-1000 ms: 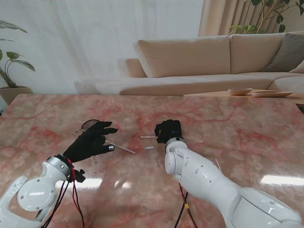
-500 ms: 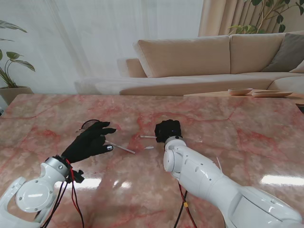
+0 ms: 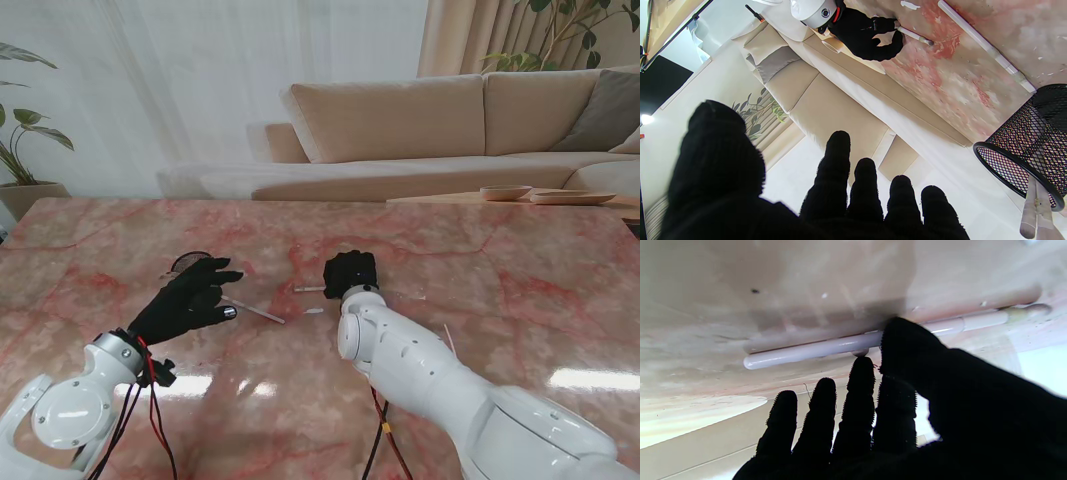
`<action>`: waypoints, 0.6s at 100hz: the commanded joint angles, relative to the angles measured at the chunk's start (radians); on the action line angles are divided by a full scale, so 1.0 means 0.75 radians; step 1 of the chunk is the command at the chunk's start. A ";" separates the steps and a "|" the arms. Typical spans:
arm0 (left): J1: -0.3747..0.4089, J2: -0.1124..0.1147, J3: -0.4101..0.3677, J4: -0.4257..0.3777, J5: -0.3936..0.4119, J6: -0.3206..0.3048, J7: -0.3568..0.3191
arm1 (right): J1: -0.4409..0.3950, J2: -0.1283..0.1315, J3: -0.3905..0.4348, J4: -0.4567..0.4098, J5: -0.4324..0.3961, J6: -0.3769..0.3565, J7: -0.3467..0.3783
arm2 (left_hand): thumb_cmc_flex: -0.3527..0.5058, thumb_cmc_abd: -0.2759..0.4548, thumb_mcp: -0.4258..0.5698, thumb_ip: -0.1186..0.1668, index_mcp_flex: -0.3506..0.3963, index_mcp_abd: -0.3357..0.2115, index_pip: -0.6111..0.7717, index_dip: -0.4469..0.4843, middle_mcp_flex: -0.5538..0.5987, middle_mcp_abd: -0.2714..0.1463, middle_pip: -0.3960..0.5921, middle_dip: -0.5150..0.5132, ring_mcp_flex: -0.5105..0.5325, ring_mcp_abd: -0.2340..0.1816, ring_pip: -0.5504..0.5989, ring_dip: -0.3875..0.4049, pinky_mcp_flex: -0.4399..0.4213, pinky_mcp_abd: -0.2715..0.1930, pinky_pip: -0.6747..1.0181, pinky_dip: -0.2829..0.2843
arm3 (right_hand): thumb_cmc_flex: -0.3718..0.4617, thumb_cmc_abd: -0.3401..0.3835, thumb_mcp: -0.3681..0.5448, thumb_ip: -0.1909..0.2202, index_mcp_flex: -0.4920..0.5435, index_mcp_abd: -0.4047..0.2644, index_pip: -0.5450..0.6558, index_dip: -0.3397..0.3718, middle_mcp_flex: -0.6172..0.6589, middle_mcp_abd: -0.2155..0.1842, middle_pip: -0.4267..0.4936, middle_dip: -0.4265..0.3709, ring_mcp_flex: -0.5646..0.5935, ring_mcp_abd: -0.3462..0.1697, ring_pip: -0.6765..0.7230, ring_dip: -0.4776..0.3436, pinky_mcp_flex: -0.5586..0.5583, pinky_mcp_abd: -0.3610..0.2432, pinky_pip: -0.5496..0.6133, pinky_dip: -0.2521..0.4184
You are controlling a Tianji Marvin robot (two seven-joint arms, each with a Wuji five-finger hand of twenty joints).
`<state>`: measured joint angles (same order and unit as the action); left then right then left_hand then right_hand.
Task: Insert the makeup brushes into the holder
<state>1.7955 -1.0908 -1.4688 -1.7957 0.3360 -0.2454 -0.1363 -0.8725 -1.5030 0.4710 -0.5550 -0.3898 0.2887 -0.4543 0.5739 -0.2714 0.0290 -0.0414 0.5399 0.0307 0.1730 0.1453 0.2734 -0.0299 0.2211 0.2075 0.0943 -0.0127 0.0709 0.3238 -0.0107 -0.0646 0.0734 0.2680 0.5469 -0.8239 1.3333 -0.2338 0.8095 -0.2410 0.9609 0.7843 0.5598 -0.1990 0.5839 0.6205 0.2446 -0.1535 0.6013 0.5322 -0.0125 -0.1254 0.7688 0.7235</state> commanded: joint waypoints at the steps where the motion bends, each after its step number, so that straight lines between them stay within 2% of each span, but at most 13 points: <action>1: 0.012 -0.004 0.000 -0.003 0.000 0.006 0.004 | -0.066 -0.005 -0.011 0.041 0.011 0.000 0.049 | -0.005 0.046 0.017 0.043 -0.007 -0.042 0.011 0.016 -0.023 0.001 -0.030 0.000 -0.040 -0.072 -0.018 -0.008 -0.014 -0.018 -0.052 -0.013 | 0.057 0.042 -0.070 0.051 0.087 0.088 -0.077 -0.327 0.100 0.048 0.018 -0.005 0.017 -0.031 0.022 0.033 -0.008 -0.006 0.032 0.006; 8: 0.012 -0.004 0.000 -0.002 -0.001 0.005 0.004 | -0.071 0.002 -0.008 0.029 0.010 -0.002 0.055 | -0.005 0.048 0.017 0.043 -0.008 -0.044 0.011 0.016 -0.022 0.001 -0.030 0.001 -0.039 -0.073 -0.018 -0.008 -0.014 -0.018 -0.052 -0.014 | 0.071 0.040 -0.066 0.048 0.063 0.113 -0.066 -0.450 0.105 0.048 0.019 -0.004 0.017 -0.031 0.022 0.033 -0.008 -0.006 0.033 0.003; 21: 0.013 -0.004 0.001 -0.002 -0.003 0.006 0.003 | -0.076 0.011 -0.008 0.020 0.006 -0.003 0.063 | -0.004 0.048 0.017 0.043 -0.010 -0.043 0.010 0.016 -0.026 0.001 -0.031 0.001 -0.042 -0.073 -0.019 -0.008 -0.014 -0.018 -0.053 -0.016 | 0.088 0.035 -0.066 0.047 0.089 0.092 -0.063 -0.486 0.115 0.047 0.015 -0.006 0.017 -0.031 0.022 0.033 -0.005 -0.006 0.034 0.002; 25: 0.013 -0.004 0.001 -0.003 -0.003 0.006 0.004 | -0.077 0.012 -0.009 0.019 0.005 -0.002 0.064 | -0.004 0.049 0.017 0.043 -0.008 -0.043 0.011 0.016 -0.026 0.002 -0.031 0.001 -0.042 -0.075 -0.018 -0.008 -0.014 -0.019 -0.054 -0.017 | 0.093 0.033 -0.066 0.047 0.147 0.031 -0.016 -0.468 0.126 0.047 0.013 -0.007 0.023 -0.029 0.020 0.031 -0.003 -0.004 0.034 0.002; 31: 0.013 -0.004 0.002 -0.002 -0.003 0.005 0.004 | -0.078 0.015 -0.013 0.021 0.003 -0.011 0.070 | -0.004 0.050 0.017 0.043 -0.009 -0.043 0.010 0.016 -0.024 0.002 -0.030 0.002 -0.042 -0.073 -0.019 -0.008 -0.014 -0.018 -0.054 -0.018 | 0.101 0.052 -0.059 0.041 0.196 -0.061 0.060 -0.363 0.135 0.044 0.009 -0.006 0.026 -0.033 0.017 0.030 -0.002 -0.009 0.033 0.001; 33: 0.013 -0.004 0.002 -0.002 -0.003 0.005 0.004 | -0.077 0.015 -0.014 0.023 0.004 -0.014 0.072 | -0.004 0.051 0.017 0.043 -0.010 -0.042 0.010 0.016 -0.026 0.003 -0.031 0.002 -0.043 -0.072 -0.019 -0.008 -0.014 -0.018 -0.055 -0.019 | 0.102 0.064 -0.055 0.039 0.206 -0.074 0.040 -0.276 0.133 0.043 0.010 0.000 0.023 -0.037 0.016 0.032 -0.003 -0.013 0.033 0.003; 39: 0.014 -0.003 0.001 -0.003 -0.003 0.004 0.003 | -0.076 0.013 -0.018 0.031 0.005 -0.022 0.078 | -0.003 0.051 0.017 0.043 -0.010 -0.040 0.010 0.016 -0.026 0.003 -0.031 0.002 -0.043 -0.072 -0.019 -0.008 -0.014 -0.018 -0.055 -0.020 | 0.098 0.094 -0.049 0.038 0.207 -0.087 0.022 -0.143 0.119 0.044 0.020 0.013 0.009 -0.045 0.020 0.038 -0.017 -0.028 0.023 0.005; 46: 0.017 -0.003 0.000 -0.004 -0.003 0.004 0.002 | -0.075 0.012 -0.020 0.040 0.010 -0.036 0.084 | -0.001 0.051 0.018 0.043 -0.010 -0.040 0.010 0.016 -0.026 0.005 -0.031 0.001 -0.044 -0.072 -0.019 -0.008 -0.014 -0.017 -0.056 -0.022 | 0.092 0.122 -0.046 0.041 0.196 -0.097 0.027 -0.064 0.104 0.042 0.030 0.022 -0.005 -0.054 0.027 0.045 -0.025 -0.037 0.017 0.009; 49: 0.018 -0.003 0.000 -0.004 -0.003 0.004 0.002 | -0.075 0.012 -0.019 0.041 0.012 -0.042 0.086 | -0.001 0.052 0.018 0.043 -0.010 -0.038 0.009 0.016 -0.026 0.006 -0.032 0.001 -0.044 -0.073 -0.020 -0.008 -0.014 -0.017 -0.056 -0.022 | 0.089 0.130 -0.043 0.043 0.205 -0.098 -0.004 0.001 0.099 0.040 0.040 0.032 -0.012 -0.057 0.032 0.049 -0.028 -0.041 0.011 0.017; 60: 0.022 -0.003 -0.002 -0.005 0.000 0.006 0.003 | -0.077 0.018 -0.010 0.031 0.017 -0.062 0.085 | 0.001 0.051 0.017 0.043 -0.009 -0.037 0.009 0.015 -0.026 0.007 -0.033 0.001 -0.045 -0.071 -0.020 -0.009 -0.014 -0.015 -0.057 -0.025 | 0.077 0.155 -0.049 0.042 0.199 -0.109 -0.033 0.080 0.086 0.034 0.047 0.041 -0.023 -0.066 0.035 0.053 -0.033 -0.050 0.001 0.029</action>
<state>1.8021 -1.0910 -1.4703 -1.7978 0.3342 -0.2453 -0.1355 -0.8749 -1.4900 0.4728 -0.5637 -0.3881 0.2470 -0.4390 0.5739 -0.2616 0.0291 -0.0414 0.5399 0.0305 0.1730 0.1453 0.2734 -0.0296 0.2211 0.2075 0.0943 -0.0127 0.0709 0.3238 -0.0107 -0.0644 0.0690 0.2662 0.5703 -0.7934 1.3172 -0.2231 0.7937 -0.2217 0.9342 0.8613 0.5673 -0.2280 0.5556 0.6373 0.2450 -0.1642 0.6107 0.5555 -0.0175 -0.1273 0.7706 0.7235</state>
